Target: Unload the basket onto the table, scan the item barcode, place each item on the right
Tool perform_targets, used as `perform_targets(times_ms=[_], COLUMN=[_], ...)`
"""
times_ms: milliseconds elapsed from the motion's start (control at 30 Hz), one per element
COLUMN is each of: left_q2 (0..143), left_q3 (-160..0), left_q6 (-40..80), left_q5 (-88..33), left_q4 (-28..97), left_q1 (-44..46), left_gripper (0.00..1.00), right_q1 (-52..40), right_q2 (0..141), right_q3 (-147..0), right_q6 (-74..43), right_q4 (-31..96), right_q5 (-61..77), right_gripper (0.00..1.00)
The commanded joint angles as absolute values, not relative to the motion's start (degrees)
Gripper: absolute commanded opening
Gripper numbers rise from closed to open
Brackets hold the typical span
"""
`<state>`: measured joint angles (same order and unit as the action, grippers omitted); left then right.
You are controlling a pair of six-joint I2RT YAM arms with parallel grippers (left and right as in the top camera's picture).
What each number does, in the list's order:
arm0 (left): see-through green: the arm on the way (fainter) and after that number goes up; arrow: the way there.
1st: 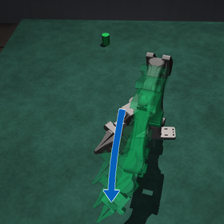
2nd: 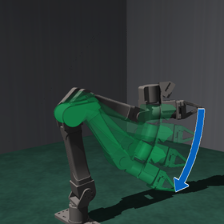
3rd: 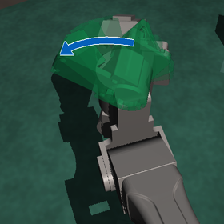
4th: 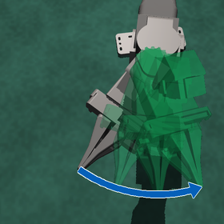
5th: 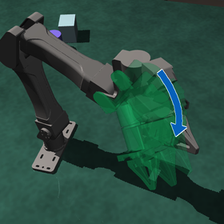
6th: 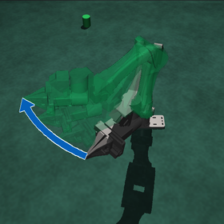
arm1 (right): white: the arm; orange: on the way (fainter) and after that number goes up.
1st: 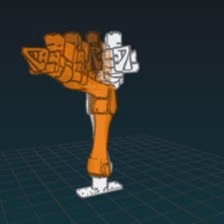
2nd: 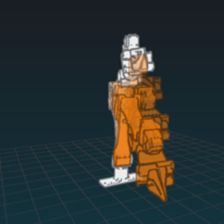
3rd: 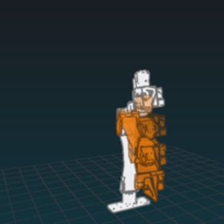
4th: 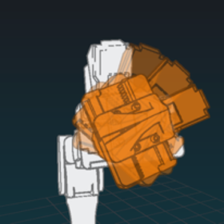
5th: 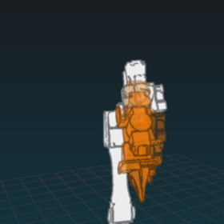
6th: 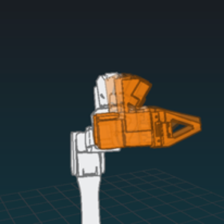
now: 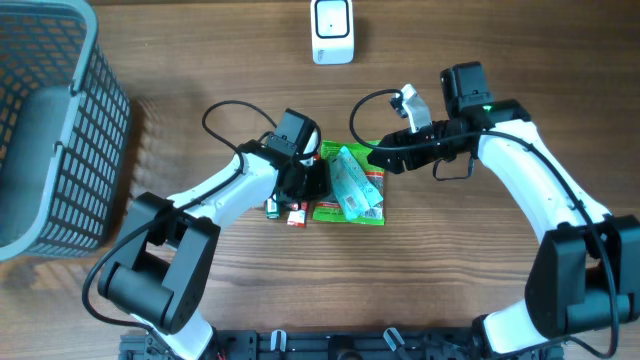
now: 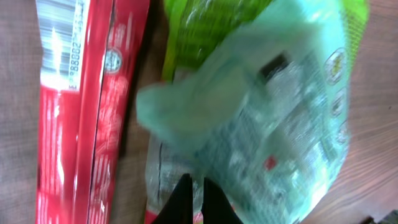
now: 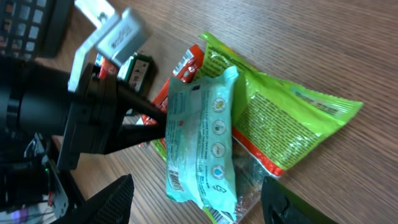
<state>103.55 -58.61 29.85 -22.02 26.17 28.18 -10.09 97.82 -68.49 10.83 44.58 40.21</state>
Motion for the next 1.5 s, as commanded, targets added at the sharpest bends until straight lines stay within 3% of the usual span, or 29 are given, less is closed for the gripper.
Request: perform_targets(times_ms=[0,267,433,633,833,1467], left_q2=[103.9,103.9,103.8,99.4,99.4,104.8], left_q3=[-58.1,-58.1,-58.2,-61.6,-61.5,-59.8], left_q6=[28.9,28.8,27.2,27.2,27.5,27.2], left_q5=[-20.3,-18.3,-18.4,-24.1,-34.0,-25.8], left_q4=[21.9,16.5,16.4,24.7,24.8,28.5], left_q1=[28.2,28.2,27.9,26.4,26.4,28.4], left_gripper=[0.04,0.07,0.04,0.04,0.04,0.04], right_q1=[-10.3,-10.3,-10.3,-10.3,-10.3,-10.3], right_q2=[99.9,102.7,105.2,105.7,107.1,113.1], right_q3=[-68.4,-67.1,-67.0,-67.0,-67.0,-65.6], right_q6=[13.8,14.9,12.9,9.5,8.9,9.0], right_q4=[44.4,43.5,42.5,39.6,38.9,35.5], right_q5=[43.1,43.2,43.2,42.3,42.7,51.4], right_gripper=[0.66,0.62,0.59,0.59,0.59,0.59])
